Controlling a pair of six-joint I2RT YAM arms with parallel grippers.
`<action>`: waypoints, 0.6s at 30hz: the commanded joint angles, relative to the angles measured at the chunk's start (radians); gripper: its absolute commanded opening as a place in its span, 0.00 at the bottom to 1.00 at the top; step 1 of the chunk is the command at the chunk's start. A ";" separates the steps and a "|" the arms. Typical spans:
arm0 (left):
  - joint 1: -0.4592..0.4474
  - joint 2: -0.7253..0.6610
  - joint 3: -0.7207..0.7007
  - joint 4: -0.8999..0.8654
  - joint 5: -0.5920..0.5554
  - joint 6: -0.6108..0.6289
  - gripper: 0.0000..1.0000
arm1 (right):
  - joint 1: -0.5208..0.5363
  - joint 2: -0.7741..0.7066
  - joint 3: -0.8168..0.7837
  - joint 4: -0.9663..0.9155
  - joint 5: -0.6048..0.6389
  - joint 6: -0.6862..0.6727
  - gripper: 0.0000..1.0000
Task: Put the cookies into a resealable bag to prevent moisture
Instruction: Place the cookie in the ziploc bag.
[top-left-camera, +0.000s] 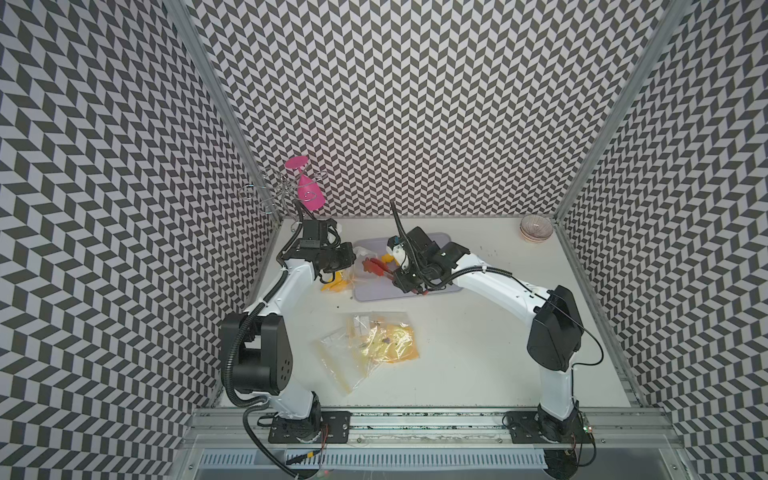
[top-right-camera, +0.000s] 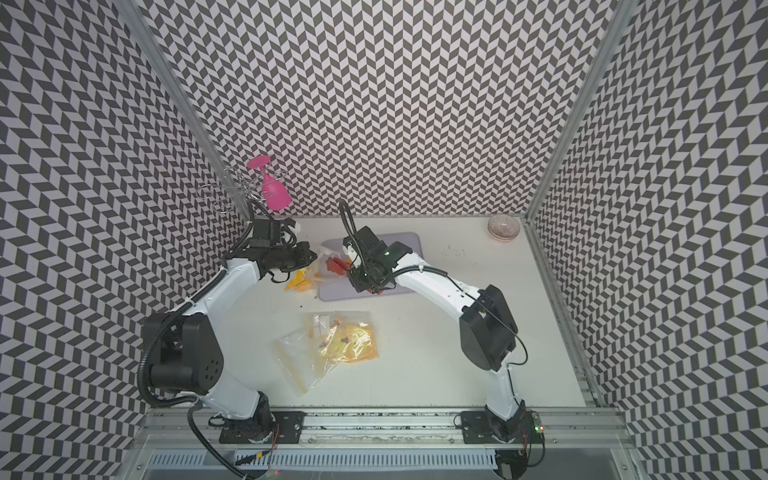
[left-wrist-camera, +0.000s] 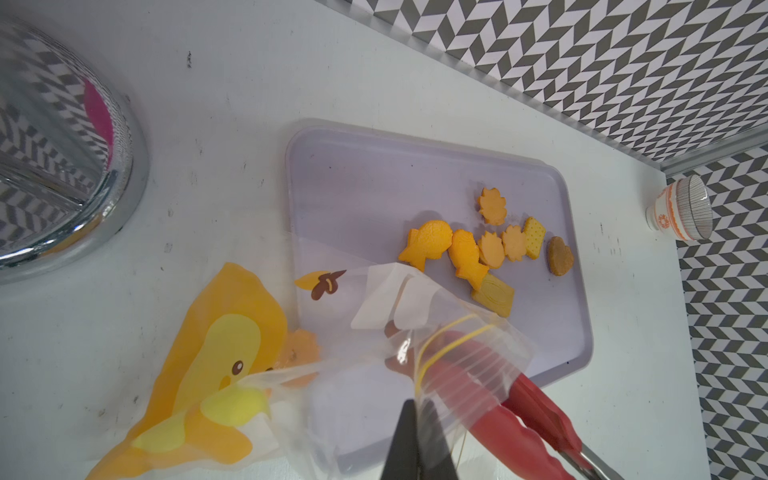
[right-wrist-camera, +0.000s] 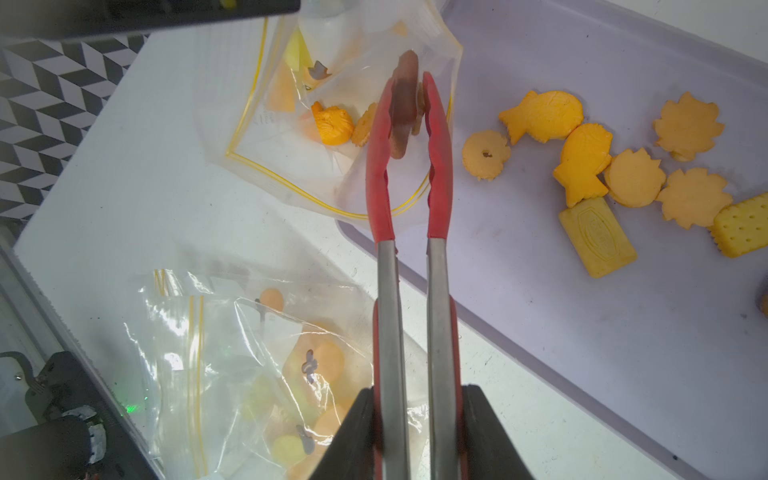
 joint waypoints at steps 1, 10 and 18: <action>-0.005 -0.003 -0.004 0.021 0.013 0.023 0.00 | 0.002 -0.016 0.015 0.046 -0.006 -0.004 0.32; -0.006 -0.004 -0.004 0.021 0.012 0.024 0.00 | 0.002 -0.041 -0.010 0.071 -0.007 0.003 0.32; -0.006 -0.004 -0.004 0.021 0.011 0.023 0.00 | 0.002 -0.047 -0.010 0.070 -0.022 0.003 0.44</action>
